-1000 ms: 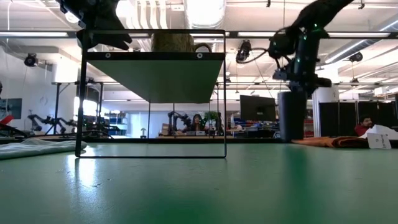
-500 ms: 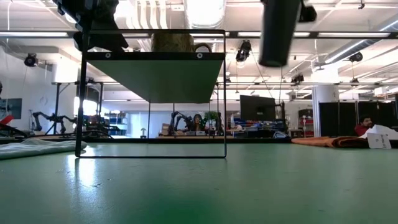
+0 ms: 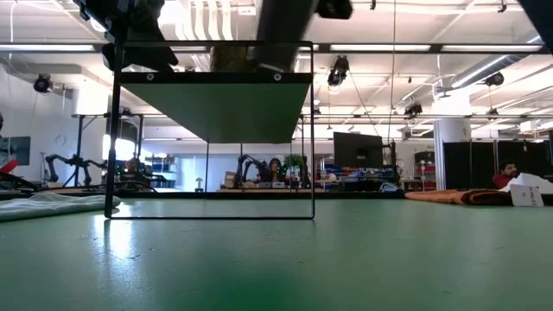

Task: Stack small to large cups/mugs on shelf
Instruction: Put the black cup on the shelf

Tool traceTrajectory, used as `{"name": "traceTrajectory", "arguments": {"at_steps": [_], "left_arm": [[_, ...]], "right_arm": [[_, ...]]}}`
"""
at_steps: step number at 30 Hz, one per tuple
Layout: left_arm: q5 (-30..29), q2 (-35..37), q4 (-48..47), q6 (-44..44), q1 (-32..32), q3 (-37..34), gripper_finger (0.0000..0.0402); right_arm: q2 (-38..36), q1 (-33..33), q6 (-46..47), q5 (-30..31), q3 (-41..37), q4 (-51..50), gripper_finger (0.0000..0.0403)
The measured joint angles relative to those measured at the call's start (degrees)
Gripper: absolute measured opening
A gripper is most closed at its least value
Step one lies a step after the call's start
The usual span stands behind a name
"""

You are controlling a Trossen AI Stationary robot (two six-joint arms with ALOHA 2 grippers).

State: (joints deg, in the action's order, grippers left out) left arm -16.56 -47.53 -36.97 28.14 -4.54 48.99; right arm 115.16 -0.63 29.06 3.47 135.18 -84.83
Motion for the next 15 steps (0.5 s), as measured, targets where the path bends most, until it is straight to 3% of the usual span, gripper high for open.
{"name": "traceTrajectory", "arguments": {"at_steps": [5,10,15], "left_arm": [[3.27,0.17,0.76,1.7,0.01,0.0,0.0116],[9.16,-0.54,1.23,3.06,0.8,0.02,0.0116],[10.49,-1.84,7.58,2.99,2.46,0.08,0.0116]], "right_arm": [[0.71,0.61,1.05,-3.81,-3.52,7.34,0.0009],[1.57,2.16,0.88,-0.45,-1.72,12.64,0.0009],[1.49,2.11,0.96,2.85,-2.12,13.0,0.0009]]}}
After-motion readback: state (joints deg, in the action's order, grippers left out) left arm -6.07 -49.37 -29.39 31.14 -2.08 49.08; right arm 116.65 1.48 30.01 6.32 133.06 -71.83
